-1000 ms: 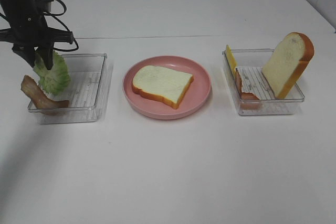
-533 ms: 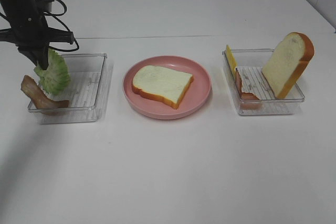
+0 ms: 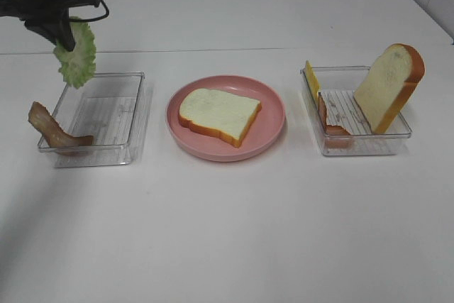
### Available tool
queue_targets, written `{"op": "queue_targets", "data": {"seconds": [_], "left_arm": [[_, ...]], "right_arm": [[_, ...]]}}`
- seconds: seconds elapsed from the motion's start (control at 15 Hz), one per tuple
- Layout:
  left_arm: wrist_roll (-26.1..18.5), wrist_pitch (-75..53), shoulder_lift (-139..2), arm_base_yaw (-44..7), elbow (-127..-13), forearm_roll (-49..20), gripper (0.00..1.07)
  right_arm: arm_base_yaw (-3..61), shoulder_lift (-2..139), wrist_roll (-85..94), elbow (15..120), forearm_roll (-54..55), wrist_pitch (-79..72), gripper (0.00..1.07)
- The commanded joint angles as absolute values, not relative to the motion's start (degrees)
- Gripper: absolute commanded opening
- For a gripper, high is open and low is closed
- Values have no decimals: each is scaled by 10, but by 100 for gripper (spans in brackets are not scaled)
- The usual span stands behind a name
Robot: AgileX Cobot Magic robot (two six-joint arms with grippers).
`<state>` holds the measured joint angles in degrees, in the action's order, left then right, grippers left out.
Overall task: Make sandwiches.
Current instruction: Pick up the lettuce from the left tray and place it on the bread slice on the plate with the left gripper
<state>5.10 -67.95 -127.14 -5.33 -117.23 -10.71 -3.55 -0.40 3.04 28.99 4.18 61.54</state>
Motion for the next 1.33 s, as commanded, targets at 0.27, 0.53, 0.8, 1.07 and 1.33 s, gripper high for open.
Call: {"op": "queue_targets", "data": {"seconds": [0.27,0.53,0.8,1.07,1.33], "left_arm": [[-65,-619,-1273,-70,-1172,-396,0],[-95,-588,-1298,-123,-1172,-457,0],[-95,-574,-1346,-178,-1172,-499,0],[-118,-542,-1396,-218,-1172,-546,0],[-112,-547,-1414,-219,-1172,-524,0]], "right_arm": [[-40,-7,36,289,40,608,76],[-40,-7,36,289,42,608,76],[-40,-7,36,289,42,608,76],[-40,-7,36,289,42,608,76],[-40,-7,36,289,42,608,76]]}}
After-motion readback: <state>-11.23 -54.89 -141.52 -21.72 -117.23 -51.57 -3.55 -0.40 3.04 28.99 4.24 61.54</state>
